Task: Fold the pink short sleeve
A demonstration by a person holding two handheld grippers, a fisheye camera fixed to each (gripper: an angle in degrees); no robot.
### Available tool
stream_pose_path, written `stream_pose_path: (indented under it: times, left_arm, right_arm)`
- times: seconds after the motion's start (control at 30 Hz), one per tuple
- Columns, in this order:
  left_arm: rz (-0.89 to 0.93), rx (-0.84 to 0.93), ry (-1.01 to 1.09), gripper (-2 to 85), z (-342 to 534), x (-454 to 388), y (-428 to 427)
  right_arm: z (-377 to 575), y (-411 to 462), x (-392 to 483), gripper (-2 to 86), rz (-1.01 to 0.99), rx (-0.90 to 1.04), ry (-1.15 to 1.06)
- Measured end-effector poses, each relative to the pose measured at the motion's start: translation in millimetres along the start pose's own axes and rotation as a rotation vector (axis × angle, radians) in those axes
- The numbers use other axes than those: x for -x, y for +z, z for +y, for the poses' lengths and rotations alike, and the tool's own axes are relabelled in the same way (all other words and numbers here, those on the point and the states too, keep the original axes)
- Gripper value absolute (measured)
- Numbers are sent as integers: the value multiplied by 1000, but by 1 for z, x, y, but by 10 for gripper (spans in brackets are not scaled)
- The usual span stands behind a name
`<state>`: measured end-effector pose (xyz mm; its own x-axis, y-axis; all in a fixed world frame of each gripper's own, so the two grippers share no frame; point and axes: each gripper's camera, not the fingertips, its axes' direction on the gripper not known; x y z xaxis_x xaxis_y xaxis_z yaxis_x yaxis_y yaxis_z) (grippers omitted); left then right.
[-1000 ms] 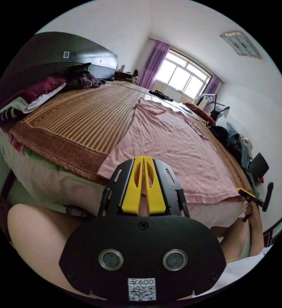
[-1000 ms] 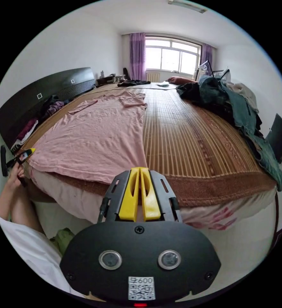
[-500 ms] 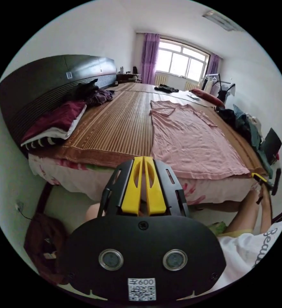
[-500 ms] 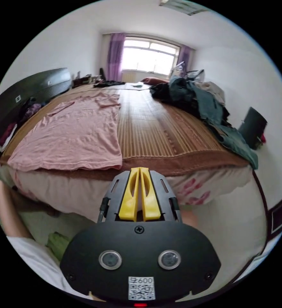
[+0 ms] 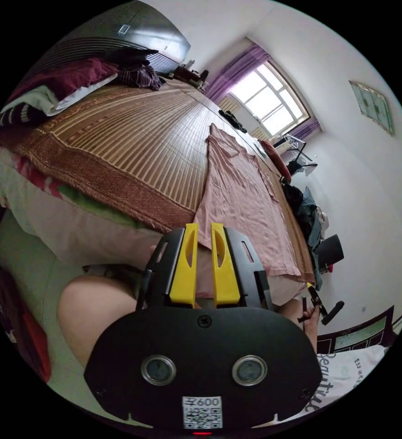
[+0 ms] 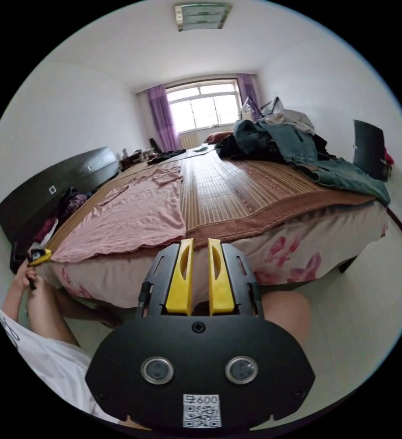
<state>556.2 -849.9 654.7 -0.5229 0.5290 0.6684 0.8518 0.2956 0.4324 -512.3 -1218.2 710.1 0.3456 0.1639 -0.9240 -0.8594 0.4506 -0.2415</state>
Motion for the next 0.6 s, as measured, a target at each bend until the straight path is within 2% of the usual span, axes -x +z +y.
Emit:
stream_pose_path:
  times: [0.13, 0.3, 0.47, 0.6]
  left_arm:
    - [-30, -3, 9, 12, -14, -10, -29]
    - [-24, -14, 2, 7, -32, -7, -74]
    - [-28, -34, -4, 11, -59, 1, -131]
    - [70, -27, -26, 25, -75, 12, -151]
  right_arm:
    - [48, -15, 15, 68, -35, 7, -101]
    - [115, -16, 65, 80, -153, 52, -280]
    - [221, -8, 201, 98, -304, 80, -700]
    - [297, -30, 257, 107, -389, 13, -833]
